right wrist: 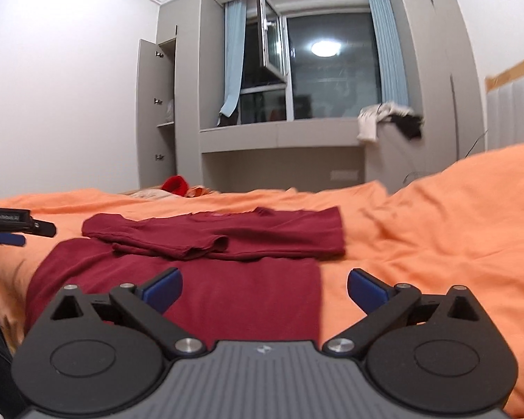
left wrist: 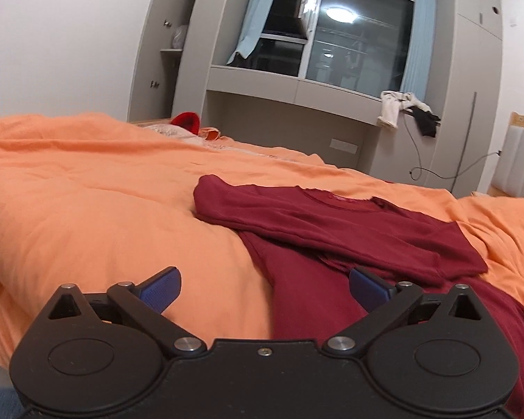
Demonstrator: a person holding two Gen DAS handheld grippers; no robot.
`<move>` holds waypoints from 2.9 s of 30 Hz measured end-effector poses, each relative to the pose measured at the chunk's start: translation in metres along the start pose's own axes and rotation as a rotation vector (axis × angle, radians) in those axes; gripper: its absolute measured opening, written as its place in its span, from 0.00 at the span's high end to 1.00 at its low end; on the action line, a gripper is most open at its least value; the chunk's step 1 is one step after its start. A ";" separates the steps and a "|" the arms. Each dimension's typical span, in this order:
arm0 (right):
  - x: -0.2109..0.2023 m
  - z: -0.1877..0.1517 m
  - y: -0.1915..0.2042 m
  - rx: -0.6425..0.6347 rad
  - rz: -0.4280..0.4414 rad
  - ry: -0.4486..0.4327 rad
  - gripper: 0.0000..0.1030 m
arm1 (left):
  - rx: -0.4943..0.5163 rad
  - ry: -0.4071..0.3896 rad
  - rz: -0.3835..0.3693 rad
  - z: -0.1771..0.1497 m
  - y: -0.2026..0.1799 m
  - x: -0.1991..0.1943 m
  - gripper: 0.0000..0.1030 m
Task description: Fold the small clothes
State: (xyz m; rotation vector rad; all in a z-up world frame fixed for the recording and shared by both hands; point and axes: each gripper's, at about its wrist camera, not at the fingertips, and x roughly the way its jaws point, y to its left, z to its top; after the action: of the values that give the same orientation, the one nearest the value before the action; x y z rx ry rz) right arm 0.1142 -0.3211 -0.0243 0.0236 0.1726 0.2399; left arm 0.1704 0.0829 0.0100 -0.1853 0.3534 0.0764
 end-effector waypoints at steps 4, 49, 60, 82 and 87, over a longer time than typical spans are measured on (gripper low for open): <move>-0.015 -0.002 0.011 -0.155 -0.041 -0.022 0.00 | 0.037 0.016 -0.022 -0.017 -0.010 -0.017 0.01; 0.025 -0.151 0.118 -1.382 -0.042 0.088 0.66 | 0.412 0.037 -0.116 -0.072 -0.071 -0.038 0.01; 0.000 -0.099 0.111 -1.055 -0.070 -0.072 0.91 | 0.634 -0.118 -0.286 -0.096 -0.102 -0.065 0.01; -0.050 -0.048 0.085 -0.750 -0.068 -0.184 0.92 | 0.882 -0.159 -0.026 -0.134 -0.190 -0.014 0.03; -0.057 -0.049 0.082 -0.758 -0.069 -0.178 0.92 | 0.817 -0.195 0.013 -0.122 -0.191 -0.018 0.19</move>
State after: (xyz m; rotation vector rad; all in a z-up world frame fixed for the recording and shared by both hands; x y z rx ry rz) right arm 0.0318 -0.2551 -0.0594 -0.7102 -0.1026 0.2214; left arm 0.1333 -0.1290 -0.0639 0.6295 0.1697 -0.0410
